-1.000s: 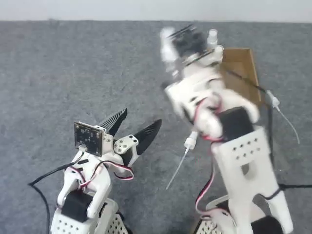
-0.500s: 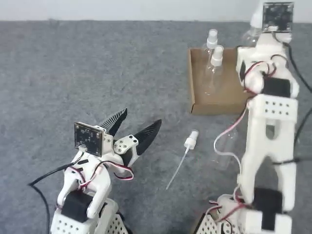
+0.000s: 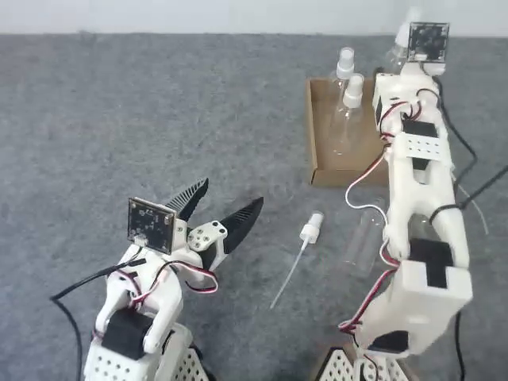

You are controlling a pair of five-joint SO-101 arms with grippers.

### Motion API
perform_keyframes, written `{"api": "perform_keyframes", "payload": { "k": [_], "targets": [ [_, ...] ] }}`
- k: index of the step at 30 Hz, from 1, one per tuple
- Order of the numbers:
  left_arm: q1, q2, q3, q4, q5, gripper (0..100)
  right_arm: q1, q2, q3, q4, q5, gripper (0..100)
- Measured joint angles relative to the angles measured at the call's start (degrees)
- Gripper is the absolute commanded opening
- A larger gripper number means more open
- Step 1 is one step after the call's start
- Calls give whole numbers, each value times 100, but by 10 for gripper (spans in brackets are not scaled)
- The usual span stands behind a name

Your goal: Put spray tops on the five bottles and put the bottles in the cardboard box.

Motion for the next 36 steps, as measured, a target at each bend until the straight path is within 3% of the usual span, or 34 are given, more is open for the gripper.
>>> {"api": "perform_keyframes", "payload": {
  "k": [9, 16, 36],
  "targets": [
    [0, -44, 53, 0, 0, 309, 0, 958, 0, -1785, 0, 6],
    [0, 9, 62, 0, 0, 309, -9, 1442, 0, -2716, -422, 6],
    [0, 9, 62, 0, 0, 309, -9, 2576, -844, -2857, -457, 11]
  ]
}}
